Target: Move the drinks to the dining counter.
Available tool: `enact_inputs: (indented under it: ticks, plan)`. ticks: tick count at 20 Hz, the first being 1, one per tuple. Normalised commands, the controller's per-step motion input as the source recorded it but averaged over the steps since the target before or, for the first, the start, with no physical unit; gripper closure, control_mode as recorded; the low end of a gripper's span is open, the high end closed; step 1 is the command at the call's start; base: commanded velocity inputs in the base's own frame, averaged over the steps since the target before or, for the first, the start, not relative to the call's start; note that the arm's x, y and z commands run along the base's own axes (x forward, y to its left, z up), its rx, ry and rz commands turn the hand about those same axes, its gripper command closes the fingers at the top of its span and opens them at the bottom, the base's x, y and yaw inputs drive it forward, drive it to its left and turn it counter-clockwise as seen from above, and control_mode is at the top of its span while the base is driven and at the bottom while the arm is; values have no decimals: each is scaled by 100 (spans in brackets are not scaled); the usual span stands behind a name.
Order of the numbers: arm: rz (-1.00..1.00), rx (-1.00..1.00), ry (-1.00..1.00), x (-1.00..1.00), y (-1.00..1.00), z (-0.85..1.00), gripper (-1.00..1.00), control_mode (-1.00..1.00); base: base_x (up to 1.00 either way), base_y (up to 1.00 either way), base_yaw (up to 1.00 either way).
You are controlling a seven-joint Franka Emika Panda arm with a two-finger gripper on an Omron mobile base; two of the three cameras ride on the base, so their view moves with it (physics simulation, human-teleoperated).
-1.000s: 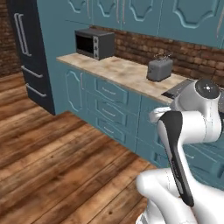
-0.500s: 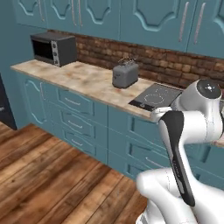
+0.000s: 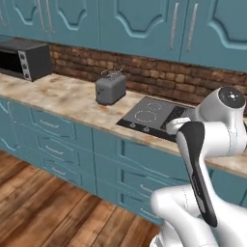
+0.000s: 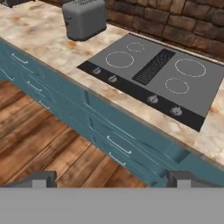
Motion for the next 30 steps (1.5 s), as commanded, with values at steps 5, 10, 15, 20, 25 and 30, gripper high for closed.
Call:
enact_inputs:
  ticks: [5, 10, 15, 20, 25, 30]
  plan:
    - [0, 0, 0, 0, 0, 0, -100, 100, -15, 0, -37]
    - [0, 0, 0, 0, 0, 0, -100, 100, -9, 0, -44]
    - [0, 0, 0, 0, 0, 0, -100, 100, 0, 0, -48]
    - [0, 0, 0, 0, 0, 0, -100, 100, 0, 0, -49]
    - [0, 0, 0, 0, 0, 0, -100, 100, 0, 0, -44]
    - [0, 0, 0, 0, 0, 0, -100, 100, 0, 0, -37]
